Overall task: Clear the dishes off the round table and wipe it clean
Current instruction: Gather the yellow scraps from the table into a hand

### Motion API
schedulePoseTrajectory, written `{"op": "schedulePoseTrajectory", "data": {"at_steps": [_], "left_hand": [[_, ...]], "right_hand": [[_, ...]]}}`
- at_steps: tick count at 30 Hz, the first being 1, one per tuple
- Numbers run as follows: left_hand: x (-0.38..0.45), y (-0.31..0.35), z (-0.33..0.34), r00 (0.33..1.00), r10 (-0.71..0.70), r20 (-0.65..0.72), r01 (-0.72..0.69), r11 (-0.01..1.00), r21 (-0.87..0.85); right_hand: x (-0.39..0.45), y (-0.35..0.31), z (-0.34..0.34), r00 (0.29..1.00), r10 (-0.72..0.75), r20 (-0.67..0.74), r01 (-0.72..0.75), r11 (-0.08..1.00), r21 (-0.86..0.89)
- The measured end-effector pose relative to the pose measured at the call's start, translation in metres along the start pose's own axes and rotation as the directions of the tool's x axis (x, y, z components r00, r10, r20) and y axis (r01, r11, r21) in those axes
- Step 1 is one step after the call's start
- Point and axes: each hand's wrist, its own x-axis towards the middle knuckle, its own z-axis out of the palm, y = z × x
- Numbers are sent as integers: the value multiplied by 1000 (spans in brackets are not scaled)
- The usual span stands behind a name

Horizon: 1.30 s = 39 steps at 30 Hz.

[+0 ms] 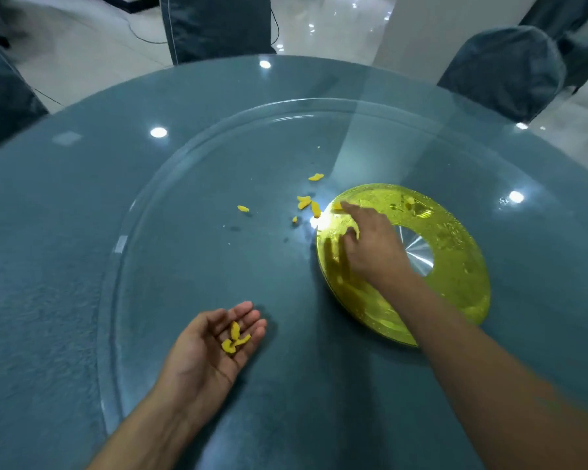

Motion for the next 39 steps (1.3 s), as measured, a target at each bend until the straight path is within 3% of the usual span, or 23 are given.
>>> {"op": "schedulePoseTrajectory", "data": {"at_steps": [5, 8, 12, 15, 19, 21, 22, 24, 26, 28, 31, 37, 39], "left_hand": [[-5, -3, -13, 998, -4, 66, 6, 999, -35], [-10, -8, -18, 993, -30, 111, 36, 998, -52], [-20, -24, -25, 989, -73, 131, 82, 995, -64], [-25, -37, -26, 989, -73, 125, 84, 993, -83], [-26, -48, -18, 996, -8, 86, 11, 999, -38], [-26, -49, -14, 996, 1, 91, 4, 999, -50], [-27, -50, -13, 995, -12, 95, 17, 998, -61], [-28, -51, -13, 996, -33, 89, 39, 997, -69], [-32, -53, -17, 996, -40, 76, 45, 997, -68], [-37, -55, -21, 995, -41, 86, 47, 997, -65], [-43, -55, -29, 991, -56, 119, 66, 994, -86], [-52, -47, -40, 990, -57, 126, 70, 993, -100], [-55, -46, -42, 991, -61, 115, 72, 992, -100]], "right_hand": [[53, 12, 12, 989, -64, 136, 100, 956, -274], [41, 10, 21, 992, -104, 73, 121, 948, -294], [-2, 4, 21, 999, 46, -25, -46, 999, 6], [-52, -20, 8, 982, 175, 75, -190, 927, 325], [-116, -79, -20, 917, -118, 381, -170, 748, 642], [-130, -96, -26, 856, -204, 475, -158, 772, 616], [-129, -98, -25, 865, -199, 460, -125, 803, 583], [-113, -93, -20, 957, -116, 266, -25, 880, 475], [-85, -82, -13, 998, -17, 66, -4, 955, 296], [-56, -71, -3, 998, 61, 13, -62, 991, 119], [-33, -63, 15, 993, 104, 58, -100, 993, -69], [-57, -53, 12, 959, 243, 144, -258, 962, 93], [-79, -56, 2, 952, 246, 185, -284, 932, 227]]}}
